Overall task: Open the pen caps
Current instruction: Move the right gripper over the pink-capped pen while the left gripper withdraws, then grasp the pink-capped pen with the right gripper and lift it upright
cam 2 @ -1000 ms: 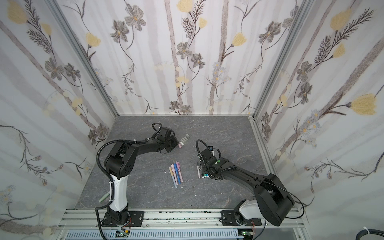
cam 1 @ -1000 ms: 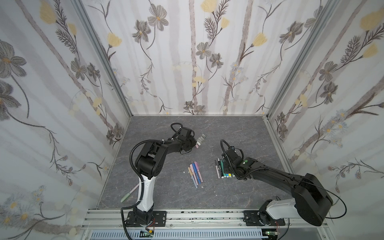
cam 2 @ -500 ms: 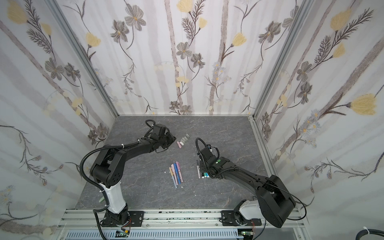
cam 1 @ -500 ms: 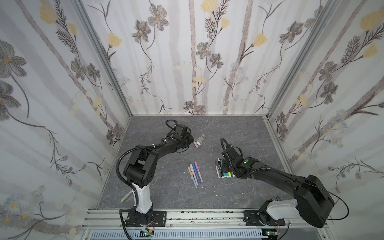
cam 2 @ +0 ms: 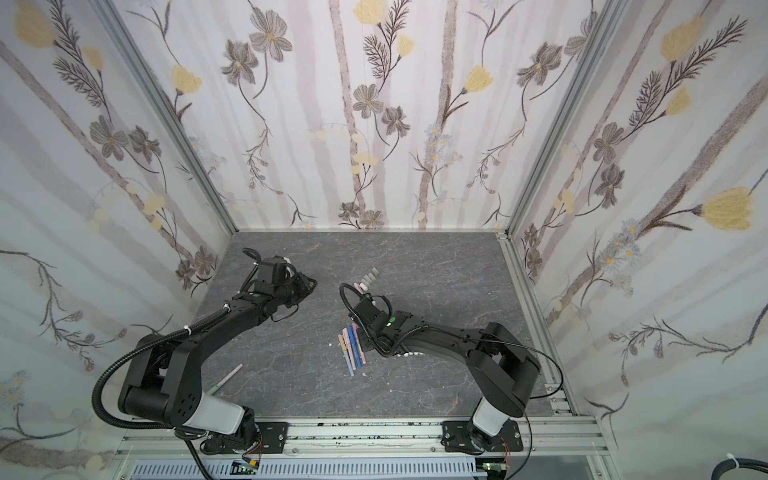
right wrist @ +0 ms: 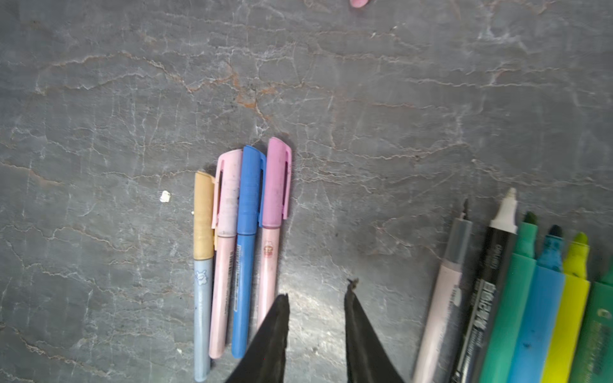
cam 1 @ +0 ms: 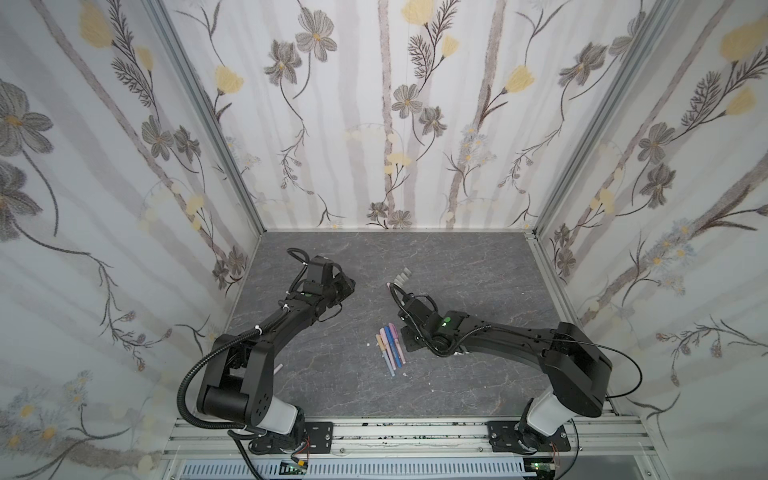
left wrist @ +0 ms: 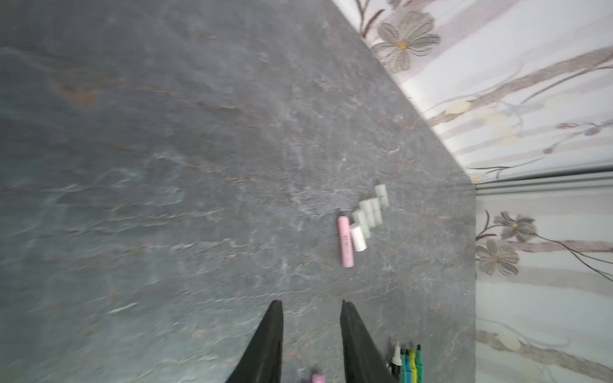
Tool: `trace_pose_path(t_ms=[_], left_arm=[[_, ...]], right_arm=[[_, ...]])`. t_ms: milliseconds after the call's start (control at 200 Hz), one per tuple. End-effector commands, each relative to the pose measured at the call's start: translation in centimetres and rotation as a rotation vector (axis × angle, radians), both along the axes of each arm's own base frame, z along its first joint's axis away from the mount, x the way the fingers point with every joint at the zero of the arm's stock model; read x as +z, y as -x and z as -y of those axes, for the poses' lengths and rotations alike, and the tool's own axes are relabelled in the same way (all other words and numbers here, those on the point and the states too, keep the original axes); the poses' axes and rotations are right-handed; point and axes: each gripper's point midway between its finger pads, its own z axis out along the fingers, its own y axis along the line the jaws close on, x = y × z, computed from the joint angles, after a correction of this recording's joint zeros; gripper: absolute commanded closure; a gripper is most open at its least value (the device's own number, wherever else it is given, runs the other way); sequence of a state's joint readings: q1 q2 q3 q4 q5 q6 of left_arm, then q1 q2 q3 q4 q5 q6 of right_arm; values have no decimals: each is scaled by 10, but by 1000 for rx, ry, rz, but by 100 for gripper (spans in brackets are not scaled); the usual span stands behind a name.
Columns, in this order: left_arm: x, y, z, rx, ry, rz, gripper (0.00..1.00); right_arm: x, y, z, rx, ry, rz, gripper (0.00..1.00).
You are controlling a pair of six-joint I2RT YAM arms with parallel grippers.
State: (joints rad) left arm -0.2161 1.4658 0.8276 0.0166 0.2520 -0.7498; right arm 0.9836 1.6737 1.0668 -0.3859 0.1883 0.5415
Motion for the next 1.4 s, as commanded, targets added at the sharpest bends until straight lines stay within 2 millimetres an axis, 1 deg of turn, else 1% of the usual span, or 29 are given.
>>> trace_pose_path(t_ms=[0, 75, 130, 265, 375, 565, 794, 1014, 1109, 1194, 1294, 1399], left_arm=[[-4, 11, -12, -18, 0, 9, 70], [-8, 14, -20, -9, -3, 4, 70], [-11, 15, -21, -13, -4, -1, 70], [-14, 13, -19, -32, 8, -6, 70], [-10, 11, -21, -27, 5, 6, 70], [-13, 13, -24, -26, 4, 3, 69], [-16, 14, -25, -24, 7, -2, 69], [-17, 15, -26, -24, 10, -4, 69], [-16, 15, -23, -40, 22, 0, 69], [-13, 14, -16, -72, 43, 1, 69], [-10, 14, -9, -104, 58, -4, 68], [-5, 14, 0, -138, 70, -3, 68]], right_arm=[[-3, 1, -7, -10, 11, -11, 70], [-6, 1, -10, -11, 24, -19, 70], [-8, 2, -12, -9, 30, -23, 70], [-15, 5, -15, -1, 45, -42, 70], [-21, 8, -19, 8, 56, -56, 70], [-29, 13, -24, 18, 62, -73, 70], [-43, 15, -25, 20, 91, -97, 70], [-59, 20, -15, 11, 143, -127, 72], [-64, 25, -12, 15, 149, -143, 76], [-65, 28, -10, 16, 144, -152, 81], [-65, 30, -7, 21, 136, -156, 89], [-59, 28, -3, 22, 122, -149, 95]])
